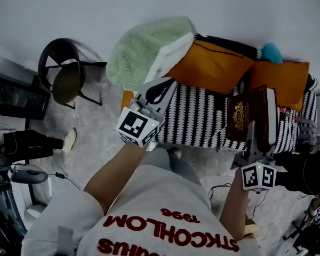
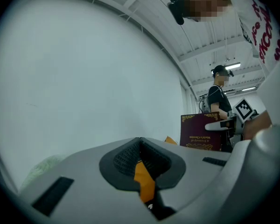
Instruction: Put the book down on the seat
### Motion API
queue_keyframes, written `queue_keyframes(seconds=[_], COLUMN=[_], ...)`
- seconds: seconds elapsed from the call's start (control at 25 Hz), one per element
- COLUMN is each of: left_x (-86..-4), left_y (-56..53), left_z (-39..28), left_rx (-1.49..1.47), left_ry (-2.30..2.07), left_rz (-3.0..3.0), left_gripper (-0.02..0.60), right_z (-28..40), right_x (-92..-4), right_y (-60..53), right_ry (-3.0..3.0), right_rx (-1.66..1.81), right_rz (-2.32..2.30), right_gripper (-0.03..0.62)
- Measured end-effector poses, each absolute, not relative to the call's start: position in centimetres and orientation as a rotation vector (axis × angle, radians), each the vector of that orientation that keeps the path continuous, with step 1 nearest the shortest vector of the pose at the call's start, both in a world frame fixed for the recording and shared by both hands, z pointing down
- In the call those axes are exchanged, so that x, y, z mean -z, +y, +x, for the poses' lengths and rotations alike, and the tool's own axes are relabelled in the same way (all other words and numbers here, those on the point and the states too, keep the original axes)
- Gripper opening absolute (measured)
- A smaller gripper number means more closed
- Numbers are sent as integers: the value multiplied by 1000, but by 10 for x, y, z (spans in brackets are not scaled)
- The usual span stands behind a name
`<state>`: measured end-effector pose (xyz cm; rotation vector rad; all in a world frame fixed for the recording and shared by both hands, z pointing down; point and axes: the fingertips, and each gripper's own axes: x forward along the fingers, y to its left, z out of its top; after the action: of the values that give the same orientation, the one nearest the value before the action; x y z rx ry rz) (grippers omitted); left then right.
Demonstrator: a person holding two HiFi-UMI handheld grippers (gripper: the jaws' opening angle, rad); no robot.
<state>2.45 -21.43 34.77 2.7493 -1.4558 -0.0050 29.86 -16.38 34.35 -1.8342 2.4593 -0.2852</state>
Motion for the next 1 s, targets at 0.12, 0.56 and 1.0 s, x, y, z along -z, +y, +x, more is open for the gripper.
queue_keyframes(seconds=[0.12,0.56,1.0], left_x=[-356,-420,-512], left_y=[-228,-278,-304], left_z=[27,51,63], left_rx=[11,-35,-45], left_ry=[-1444,-1369,-1340], left_rz=[2750,2721,2691], left_gripper=[16,16,15], right_z=[294,301,301], right_x=[-358,-434,-565], right_y=[-173,-221,-261], right_ry=[2472,2423,2355], right_rx=[332,515,750], right_rz=[-1837,-1851,-1813], right_gripper=[241,241,241])
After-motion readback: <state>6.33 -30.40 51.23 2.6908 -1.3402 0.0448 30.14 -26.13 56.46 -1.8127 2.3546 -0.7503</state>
